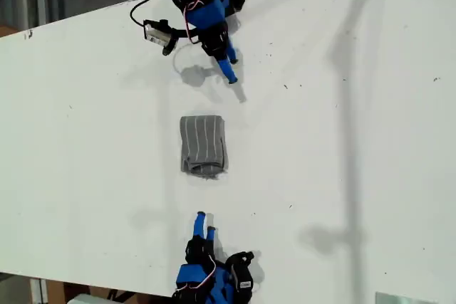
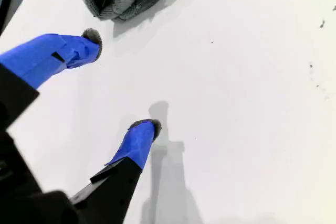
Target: Grasp corners of a square towel and fold twice.
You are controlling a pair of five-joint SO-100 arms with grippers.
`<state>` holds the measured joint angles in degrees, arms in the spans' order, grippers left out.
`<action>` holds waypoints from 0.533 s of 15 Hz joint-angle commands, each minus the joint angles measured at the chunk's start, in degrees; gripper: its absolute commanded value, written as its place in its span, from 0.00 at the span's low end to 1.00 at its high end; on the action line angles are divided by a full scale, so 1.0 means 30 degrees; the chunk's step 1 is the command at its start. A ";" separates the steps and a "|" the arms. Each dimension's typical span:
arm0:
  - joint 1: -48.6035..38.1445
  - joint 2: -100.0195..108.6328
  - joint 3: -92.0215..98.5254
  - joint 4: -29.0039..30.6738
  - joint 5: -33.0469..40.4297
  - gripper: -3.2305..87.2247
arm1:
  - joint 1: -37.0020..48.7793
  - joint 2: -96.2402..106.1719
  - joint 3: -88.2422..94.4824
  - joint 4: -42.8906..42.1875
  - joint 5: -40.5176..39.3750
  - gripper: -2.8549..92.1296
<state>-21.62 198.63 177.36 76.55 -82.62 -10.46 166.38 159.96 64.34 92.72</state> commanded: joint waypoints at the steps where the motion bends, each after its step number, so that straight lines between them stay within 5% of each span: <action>1: 0.1260 0.0146 0.0176 -0.0352 -0.0615 0.35 | 0.1201 0.7500 0.1230 0.5566 0.0908 0.36; 4: 0.2666 0.0117 0.0322 -0.0410 -0.2578 0.36 | 0.1494 0.7354 0.0293 0.6885 0.1113 0.41; 7: 0.3076 0.0117 0.0322 -0.0410 0.0322 0.34 | -0.0674 0.7354 0.1025 0.5977 0.0967 0.36; 8: 0.3193 0.0117 0.0322 -0.0410 -0.1172 0.33 | -0.0762 0.7354 0.0703 0.6504 -0.0029 0.33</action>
<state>-12.66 198.63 178.07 75.85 -83.85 -11.95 188.17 163.74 83.32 95.10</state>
